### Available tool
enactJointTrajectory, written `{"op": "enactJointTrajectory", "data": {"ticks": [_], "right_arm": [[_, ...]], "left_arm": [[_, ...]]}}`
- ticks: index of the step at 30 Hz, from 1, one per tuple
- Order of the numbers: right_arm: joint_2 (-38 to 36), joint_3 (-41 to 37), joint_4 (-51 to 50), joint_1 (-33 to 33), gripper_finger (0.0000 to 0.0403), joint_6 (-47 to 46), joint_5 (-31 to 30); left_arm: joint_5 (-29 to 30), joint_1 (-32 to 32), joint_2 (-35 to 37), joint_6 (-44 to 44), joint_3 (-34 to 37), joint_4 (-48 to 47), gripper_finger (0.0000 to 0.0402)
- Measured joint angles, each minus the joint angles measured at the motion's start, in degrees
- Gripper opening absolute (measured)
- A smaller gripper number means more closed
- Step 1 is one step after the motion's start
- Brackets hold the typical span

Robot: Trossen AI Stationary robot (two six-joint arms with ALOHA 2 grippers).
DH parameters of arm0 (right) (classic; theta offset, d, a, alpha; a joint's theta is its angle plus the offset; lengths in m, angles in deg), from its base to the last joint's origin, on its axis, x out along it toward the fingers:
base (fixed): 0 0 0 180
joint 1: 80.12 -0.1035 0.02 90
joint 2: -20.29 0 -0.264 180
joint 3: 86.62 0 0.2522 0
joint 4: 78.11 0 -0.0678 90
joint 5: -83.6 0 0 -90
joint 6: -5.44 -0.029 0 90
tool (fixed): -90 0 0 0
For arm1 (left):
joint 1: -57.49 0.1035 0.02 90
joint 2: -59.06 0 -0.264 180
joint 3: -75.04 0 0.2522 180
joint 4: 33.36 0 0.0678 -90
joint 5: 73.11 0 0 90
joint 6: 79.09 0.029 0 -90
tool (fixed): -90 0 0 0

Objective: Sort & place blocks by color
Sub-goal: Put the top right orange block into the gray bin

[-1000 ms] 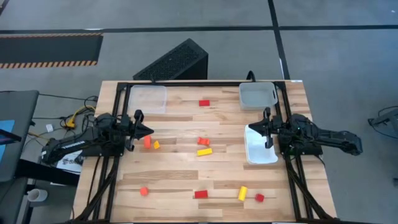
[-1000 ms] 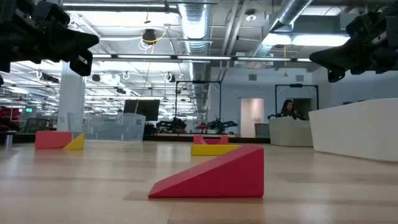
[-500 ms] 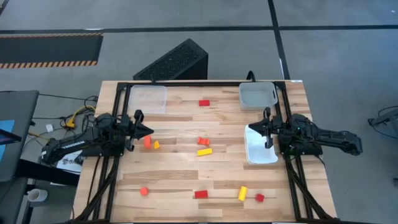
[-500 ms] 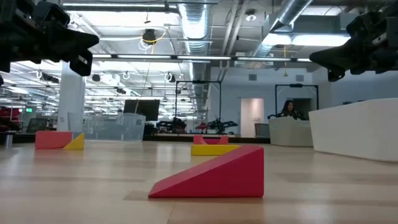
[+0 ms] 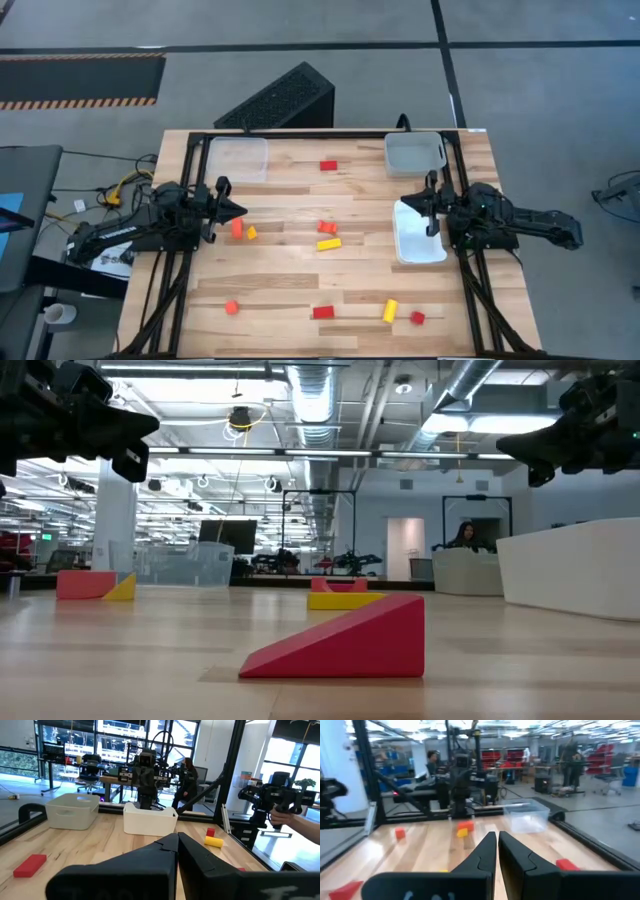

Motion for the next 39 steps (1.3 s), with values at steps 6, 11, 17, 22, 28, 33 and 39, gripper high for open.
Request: {"op": "enactJointTrajectory", "data": {"ticks": [6,11,17,22,28,33,39], "right_arm": [[0.0,0.0,3.8,0.0,0.0044,-0.7,-5.7],[1.0,3.0,4.8,0.0,0.0044,-0.6,-5.7],[6.8,10.9,4.5,0.0,0.0044,1.8,-4.4],[14.4,16.0,3.0,-0.1,0.0044,3.0,-4.1],[22.7,17.4,2.8,-0.1,0.0044,0.3,-4.2],[28.6,17.6,4.6,-0.1,0.0044,-2.3,-4.2],[35.0,17.7,10.6,-0.2,0.0044,-4.0,-4.2]], "left_arm": [[0.0,0.0,0.0,0.0,0.0,0.0,0.0],[0.0,0.0,0.0,0.0,0.0,0.0,0.0],[0.0,0.0,0.0,0.0,0.0,0.0,0.0],[0.0,0.0,0.0,0.0,0.0,0.0,0.0],[0.0,0.0,0.0,0.0,0.0,0.0,0.0],[0.0,0.0,0.0,0.0,0.0,0.0,0.0],[0.0,0.0,0.0,0.0,0.0,0.0,0.0]]}}
